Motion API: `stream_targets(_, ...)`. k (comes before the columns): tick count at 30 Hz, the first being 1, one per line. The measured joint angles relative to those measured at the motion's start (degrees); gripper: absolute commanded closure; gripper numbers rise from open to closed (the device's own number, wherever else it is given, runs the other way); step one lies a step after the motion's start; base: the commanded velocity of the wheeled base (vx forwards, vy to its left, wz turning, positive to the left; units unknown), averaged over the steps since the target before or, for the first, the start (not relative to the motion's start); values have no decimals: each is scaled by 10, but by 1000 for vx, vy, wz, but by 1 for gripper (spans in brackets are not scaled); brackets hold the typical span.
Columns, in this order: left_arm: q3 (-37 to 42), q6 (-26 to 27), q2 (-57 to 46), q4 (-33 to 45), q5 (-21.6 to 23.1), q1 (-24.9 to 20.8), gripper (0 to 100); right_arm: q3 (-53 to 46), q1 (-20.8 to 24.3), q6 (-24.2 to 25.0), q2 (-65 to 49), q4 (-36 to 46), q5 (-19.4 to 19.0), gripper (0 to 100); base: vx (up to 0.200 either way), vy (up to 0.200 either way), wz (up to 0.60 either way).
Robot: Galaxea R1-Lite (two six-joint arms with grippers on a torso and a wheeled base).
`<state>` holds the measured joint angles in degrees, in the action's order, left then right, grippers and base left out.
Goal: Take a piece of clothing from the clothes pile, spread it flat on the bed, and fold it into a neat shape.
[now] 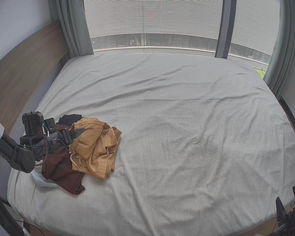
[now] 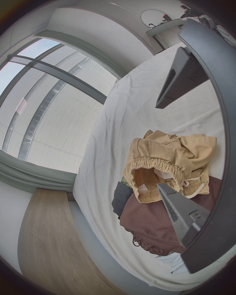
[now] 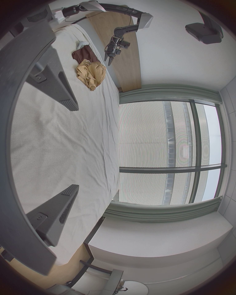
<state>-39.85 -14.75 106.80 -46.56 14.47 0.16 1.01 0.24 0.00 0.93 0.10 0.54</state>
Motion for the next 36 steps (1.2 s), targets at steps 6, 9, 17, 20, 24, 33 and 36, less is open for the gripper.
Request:
stream_targets(6, -23, 0, 26, 0, 0, 0, 0, 0, 0, 0, 0, 0, 0, 0, 0, 0, 0)
stream_targets(9, -35, 0, 40, -1, 0, 0, 0, 0, 0, 0, 0, 0, 0, 0, 0, 0, 0)
stream_targets(17, -71, 0, 79, -4, 2, -5, 0, 0, 0, 0, 0, 0, 0, 0, 0, 0, 0)
stream_targets(20, -81, 0, 92, -4, 3, -7, 0, 0, 0, 0, 0, 0, 0, 0, 0, 0, 0)
stream_targets(24, -91, -12, 103, -4, 9, -11, 0, 0, 0, 0, 0, 0, 0, 0, 0, 0, 0)
stream_targets(33, -118, -29, 122, -16, 16, -18, 0, 0, 0, 0, 0, 0, 0, 0, 0, 0, 0)
stream_targets(36, -124, -29, 132, -22, 16, -18, 0, 0, 0, 0, 0, 0, 0, 0, 0, 0, 0)
